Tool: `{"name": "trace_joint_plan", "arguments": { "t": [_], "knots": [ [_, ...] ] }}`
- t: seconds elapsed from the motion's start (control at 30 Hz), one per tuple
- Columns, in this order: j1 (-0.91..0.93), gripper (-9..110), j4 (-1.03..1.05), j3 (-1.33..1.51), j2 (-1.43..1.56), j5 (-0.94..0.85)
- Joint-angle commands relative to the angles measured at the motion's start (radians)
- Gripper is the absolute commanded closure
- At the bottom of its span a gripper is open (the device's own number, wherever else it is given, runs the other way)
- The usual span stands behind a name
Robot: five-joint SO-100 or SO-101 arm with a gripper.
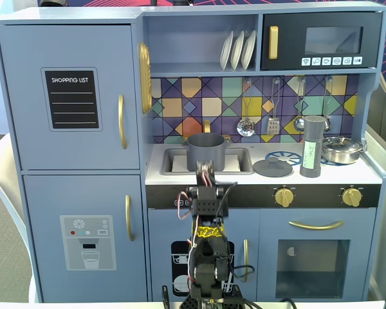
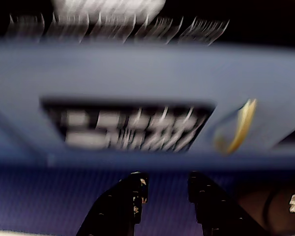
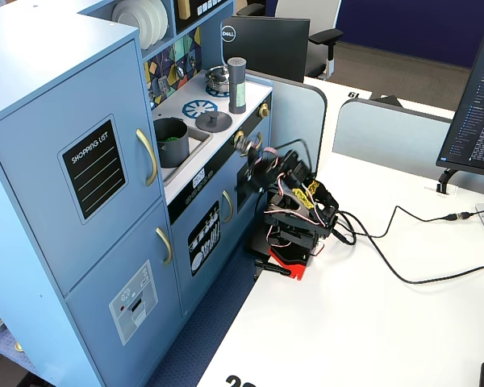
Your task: Put salt in the gray recipient
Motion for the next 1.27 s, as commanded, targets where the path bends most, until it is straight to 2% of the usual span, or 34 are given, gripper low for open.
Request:
{"name": "trace_joint_plan", "arguments": {
  "t": [0.0, 0.13, 0.23, 0.33, 0.47, 1.23],
  "knots": [
    [-0.06, 101, -0.101, 0.23, 0.035, 0.051],
    [-0.114, 101, -0.221, 0.405, 0.034, 0.1],
    [-0.103, 101, -0.279, 0.502, 0.034, 0.046],
    [-0.156, 101, -0.238, 0.503, 0.035, 0.104],
    [-0.141, 100, -0.167, 0.503, 0.035, 0.017],
    [-0.158, 97, -0.167, 0.503, 0.035, 0.037]
  ]
}}
